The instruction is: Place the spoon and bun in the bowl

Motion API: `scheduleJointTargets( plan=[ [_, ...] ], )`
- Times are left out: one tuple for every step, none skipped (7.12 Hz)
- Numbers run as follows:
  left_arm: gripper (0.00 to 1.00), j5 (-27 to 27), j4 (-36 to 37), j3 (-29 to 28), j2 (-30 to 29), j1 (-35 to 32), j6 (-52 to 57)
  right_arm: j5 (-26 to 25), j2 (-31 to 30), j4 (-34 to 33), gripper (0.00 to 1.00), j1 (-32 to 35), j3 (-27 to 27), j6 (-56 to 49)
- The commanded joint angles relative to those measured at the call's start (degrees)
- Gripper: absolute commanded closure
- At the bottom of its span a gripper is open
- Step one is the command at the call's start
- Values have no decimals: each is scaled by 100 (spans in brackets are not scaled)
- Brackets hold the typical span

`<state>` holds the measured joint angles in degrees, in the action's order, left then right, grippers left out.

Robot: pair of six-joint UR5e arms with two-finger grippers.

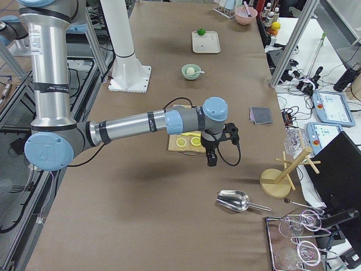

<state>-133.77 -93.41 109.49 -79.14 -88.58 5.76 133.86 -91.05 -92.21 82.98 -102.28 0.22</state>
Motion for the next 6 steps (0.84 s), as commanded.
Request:
scheduleJointTargets(
  plan=[
    [2, 167, 85, -50, 92, -142, 48, 52, -167, 18, 0, 86, -37, 13],
    [2, 245, 86, -68, 109, -142, 48, 44, -185, 27, 0, 86, -55, 22],
    [2, 194, 77, 2, 144, -177, 57, 35, -228, 27, 0, 78, 49, 31],
    [2, 184, 59, 11, 196, -255, 57, 26, -246, 36, 0, 86, 6, -4],
    [2, 176, 51, 20, 232, -265, 66, 35, -238, 27, 0, 78, 76, 39],
    [2, 202, 77, 46, 215, -256, 57, 70, -246, 27, 0, 121, 33, 31]
  ],
)
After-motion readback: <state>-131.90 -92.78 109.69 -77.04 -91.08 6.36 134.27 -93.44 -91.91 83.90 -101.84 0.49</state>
